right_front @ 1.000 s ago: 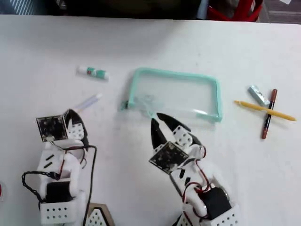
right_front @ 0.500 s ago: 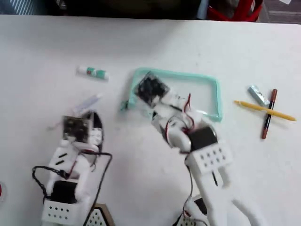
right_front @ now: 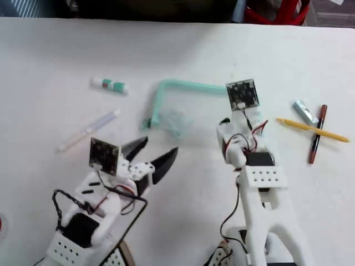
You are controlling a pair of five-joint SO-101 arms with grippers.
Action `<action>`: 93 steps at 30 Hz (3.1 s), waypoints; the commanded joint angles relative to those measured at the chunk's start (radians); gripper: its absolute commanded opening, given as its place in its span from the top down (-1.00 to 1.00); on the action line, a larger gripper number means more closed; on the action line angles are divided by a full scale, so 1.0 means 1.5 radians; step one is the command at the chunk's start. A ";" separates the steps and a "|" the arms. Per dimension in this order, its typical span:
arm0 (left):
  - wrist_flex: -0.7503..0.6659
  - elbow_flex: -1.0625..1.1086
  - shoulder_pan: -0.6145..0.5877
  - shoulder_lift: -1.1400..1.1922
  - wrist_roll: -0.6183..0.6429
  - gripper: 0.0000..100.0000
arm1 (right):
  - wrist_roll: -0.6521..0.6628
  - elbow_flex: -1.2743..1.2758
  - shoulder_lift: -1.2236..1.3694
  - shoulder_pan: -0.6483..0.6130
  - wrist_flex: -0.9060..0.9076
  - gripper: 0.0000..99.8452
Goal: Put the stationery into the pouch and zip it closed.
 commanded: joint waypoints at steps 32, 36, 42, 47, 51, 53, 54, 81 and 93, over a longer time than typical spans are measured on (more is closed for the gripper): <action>-0.063 -0.465 0.068 0.947 0.529 0.12 | -0.006 0.056 -0.001 0.023 -0.142 0.86; -0.035 -0.576 0.026 1.065 0.567 0.12 | -0.005 0.057 -0.001 0.023 -0.142 0.86; 0.070 -0.731 0.020 1.183 0.569 0.12 | -0.002 0.058 -0.001 0.023 -0.144 0.86; 0.084 -0.779 0.007 1.193 0.569 0.12 | -0.002 0.058 -0.001 0.022 -0.144 0.86; 0.043 -0.766 0.006 1.196 0.569 0.12 | -0.001 0.058 -0.001 0.020 -0.144 0.86; 0.007 -0.749 0.006 1.204 0.569 0.13 | -0.001 0.058 -0.001 0.020 -0.144 0.86; -0.009 -0.742 0.006 1.215 0.569 0.13 | -0.001 0.058 -0.001 0.019 -0.143 0.86; 0.000 -0.809 -0.049 1.268 0.540 0.94 | -0.001 0.060 -0.001 0.017 -0.140 0.86; 0.122 -0.886 -0.031 1.182 0.542 0.92 | -0.001 0.085 -0.001 0.018 -0.185 0.86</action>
